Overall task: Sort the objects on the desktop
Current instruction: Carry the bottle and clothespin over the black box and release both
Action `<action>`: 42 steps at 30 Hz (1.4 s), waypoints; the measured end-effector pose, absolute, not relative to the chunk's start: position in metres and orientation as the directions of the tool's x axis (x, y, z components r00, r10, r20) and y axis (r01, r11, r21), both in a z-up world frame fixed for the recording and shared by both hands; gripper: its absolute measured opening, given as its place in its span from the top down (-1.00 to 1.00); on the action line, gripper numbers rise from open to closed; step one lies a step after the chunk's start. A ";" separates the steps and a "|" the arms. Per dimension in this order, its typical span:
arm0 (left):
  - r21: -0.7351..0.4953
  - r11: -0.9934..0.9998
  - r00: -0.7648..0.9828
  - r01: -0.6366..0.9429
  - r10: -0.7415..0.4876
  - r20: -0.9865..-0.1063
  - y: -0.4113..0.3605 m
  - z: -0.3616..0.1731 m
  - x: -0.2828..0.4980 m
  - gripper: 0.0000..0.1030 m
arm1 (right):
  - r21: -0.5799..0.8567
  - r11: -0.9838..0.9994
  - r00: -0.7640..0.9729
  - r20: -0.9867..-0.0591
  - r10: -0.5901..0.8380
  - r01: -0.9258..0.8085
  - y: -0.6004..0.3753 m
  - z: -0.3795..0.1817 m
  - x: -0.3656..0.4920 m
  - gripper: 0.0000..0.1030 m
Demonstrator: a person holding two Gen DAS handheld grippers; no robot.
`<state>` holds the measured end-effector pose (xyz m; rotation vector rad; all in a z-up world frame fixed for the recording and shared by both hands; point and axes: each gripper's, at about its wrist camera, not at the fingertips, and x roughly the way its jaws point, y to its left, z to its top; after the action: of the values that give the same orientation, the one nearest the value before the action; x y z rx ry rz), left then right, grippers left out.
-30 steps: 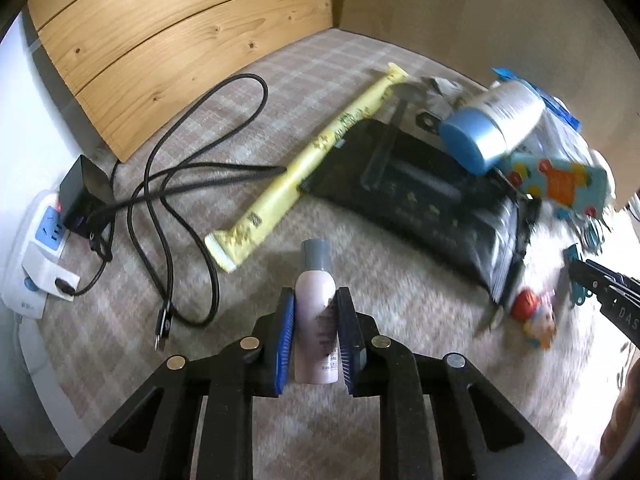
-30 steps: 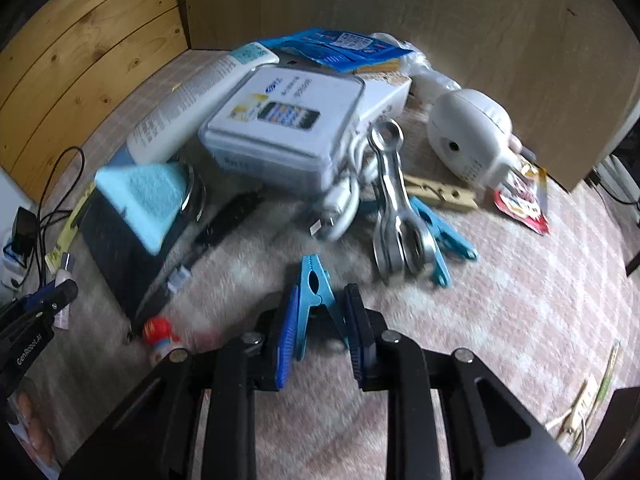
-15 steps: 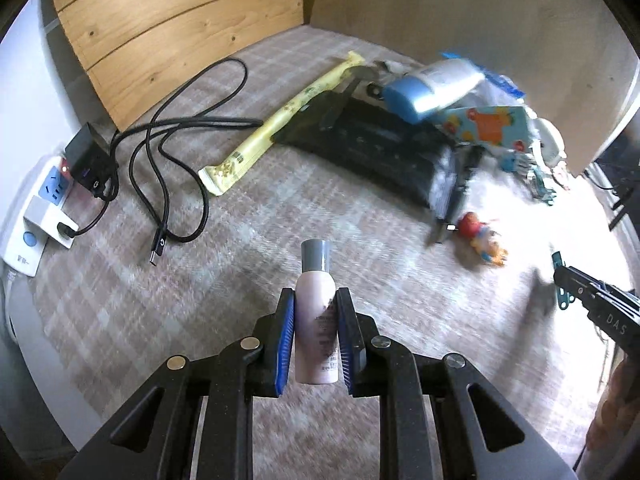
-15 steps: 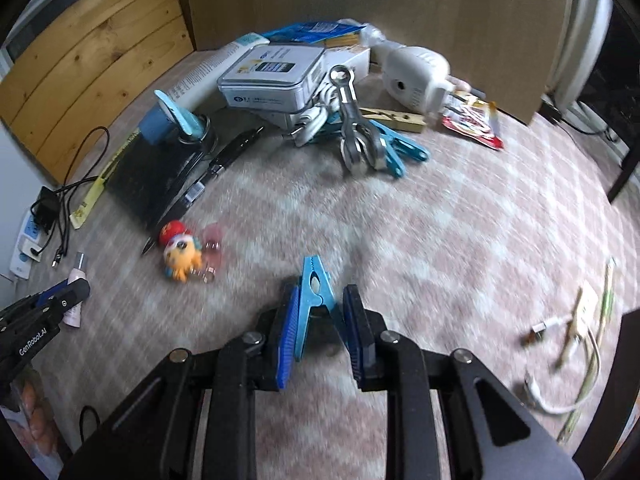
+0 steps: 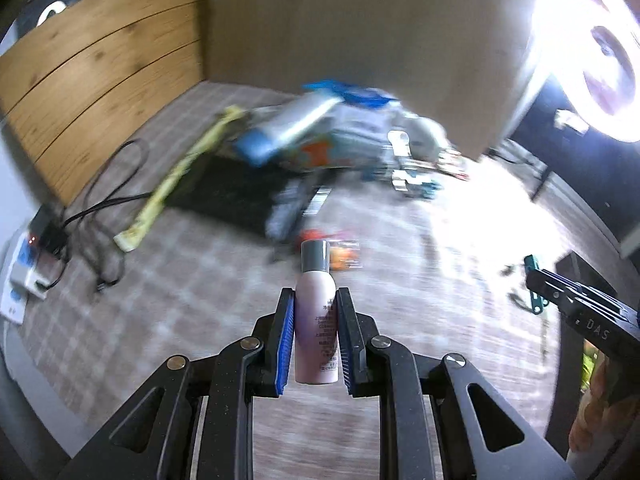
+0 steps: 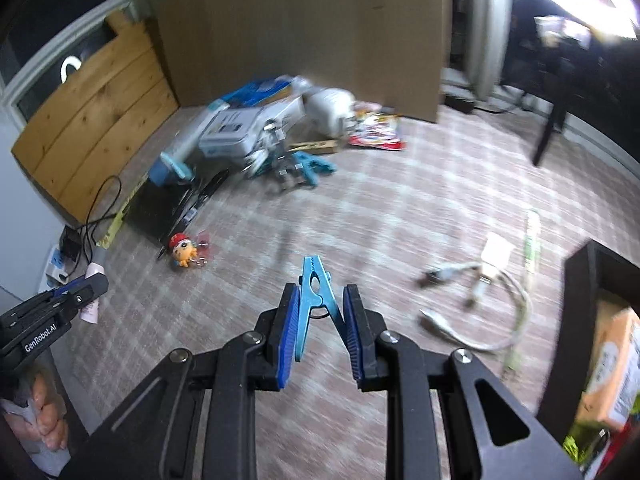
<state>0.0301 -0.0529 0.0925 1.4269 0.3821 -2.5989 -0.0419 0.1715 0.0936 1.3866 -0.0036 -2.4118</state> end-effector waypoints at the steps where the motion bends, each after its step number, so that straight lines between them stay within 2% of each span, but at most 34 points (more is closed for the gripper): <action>1: -0.152 -0.961 -0.539 0.232 0.003 -0.842 -0.042 0.097 0.029 0.64 | 0.177 -0.941 -0.467 -0.832 -0.299 0.287 0.183 0.098 -0.038 0.57; 11: -0.192 -0.981 -0.537 -0.024 0.175 -0.825 0.069 0.117 0.017 0.64 | 0.165 -0.981 -0.539 -0.820 -0.191 0.097 0.283 0.119 -0.009 0.57; 22: -0.228 -0.926 -0.450 -0.301 0.348 -0.822 0.212 0.118 0.023 0.64 | 0.137 -0.979 -0.573 -0.819 -0.026 -0.152 0.407 0.128 0.047 0.57; 30: -0.232 -0.872 -0.386 -0.430 0.410 -0.826 0.288 0.118 0.036 0.63 | 0.129 -0.947 -0.565 -0.823 0.063 -0.293 0.478 0.128 0.084 0.57; 39: -0.221 -0.819 -0.335 -0.529 0.441 -0.832 0.333 0.120 0.050 0.62 | 0.129 -0.928 -0.550 -0.830 0.093 -0.351 0.505 0.127 0.099 0.56; 40: -0.226 -0.809 -0.317 -0.542 0.446 -0.837 0.336 0.119 0.050 0.57 | 0.130 -0.927 -0.549 -0.831 0.092 -0.351 0.505 0.126 0.098 0.56; 41: -0.222 -0.812 -0.315 -0.540 0.440 -0.841 0.337 0.118 0.050 0.23 | 0.134 -0.926 -0.549 -0.831 0.089 -0.353 0.506 0.126 0.097 0.46; 42: -0.222 -0.814 -0.319 -0.536 0.439 -0.840 0.337 0.118 0.051 -0.12 | 0.137 -0.923 -0.544 -0.834 0.088 -0.360 0.507 0.126 0.097 0.24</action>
<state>0.0508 0.3368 0.1182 1.9671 -0.1915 -3.1897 0.0969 0.5070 0.1262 1.5765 -0.5072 -2.9705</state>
